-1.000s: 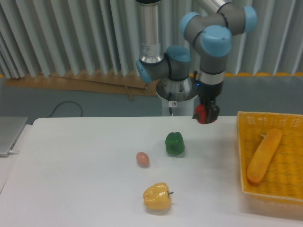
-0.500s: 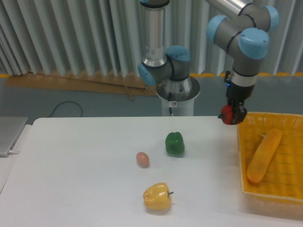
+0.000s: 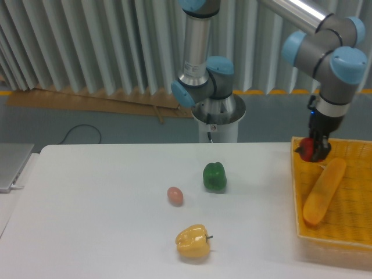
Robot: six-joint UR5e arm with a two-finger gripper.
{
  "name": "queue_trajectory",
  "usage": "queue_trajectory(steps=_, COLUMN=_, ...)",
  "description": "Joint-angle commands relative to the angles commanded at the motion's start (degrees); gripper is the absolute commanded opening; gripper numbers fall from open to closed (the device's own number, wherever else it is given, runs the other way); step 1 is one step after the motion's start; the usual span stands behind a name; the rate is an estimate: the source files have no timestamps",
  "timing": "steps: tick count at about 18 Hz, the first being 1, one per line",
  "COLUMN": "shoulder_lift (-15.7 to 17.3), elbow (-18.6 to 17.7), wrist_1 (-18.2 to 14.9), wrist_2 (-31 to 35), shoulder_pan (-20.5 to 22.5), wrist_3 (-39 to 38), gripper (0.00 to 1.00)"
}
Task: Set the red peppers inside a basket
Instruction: 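Carry the red pepper over the yellow basket and lower it, then release the red pepper into the basket and raise the gripper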
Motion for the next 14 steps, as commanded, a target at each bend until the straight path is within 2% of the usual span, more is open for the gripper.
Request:
queue_trajectory(steps=3, shoulder_lift=-1.4, elbow=0.3, wrist_1=1.8, wrist_2=0.0, shoulder_pan=0.3, wrist_3=0.1, gripper=0.54)
queue_trajectory(steps=6, shoulder_lift=-3.2, elbow=0.4, wrist_1=2.1, wrist_2=0.0, shoulder_pan=0.3, wrist_3=-0.5, gripper=0.55)
queue_trajectory(steps=9, shoulder_lift=-4.7, elbow=0.4, wrist_1=5.2, wrist_2=0.0, shoulder_pan=0.2, wrist_3=-0.3, gripper=0.55)
queue_trajectory(steps=12, shoulder_lift=-5.4, elbow=0.3, wrist_1=6.2, wrist_2=-0.2, shoulder_pan=0.3, wrist_3=-0.4, gripper=0.61)
queue_trajectory(steps=13, shoulder_lift=-5.4, elbow=0.2, wrist_1=6.3, wrist_2=-0.2, shoulder_pan=0.2, wrist_3=-0.6, gripper=0.67)
queue_trajectory(steps=14, shoulder_lift=-5.4, elbow=0.3, wrist_1=6.3, wrist_2=-0.2, shoulder_pan=0.1, wrist_3=-0.6, gripper=0.80)
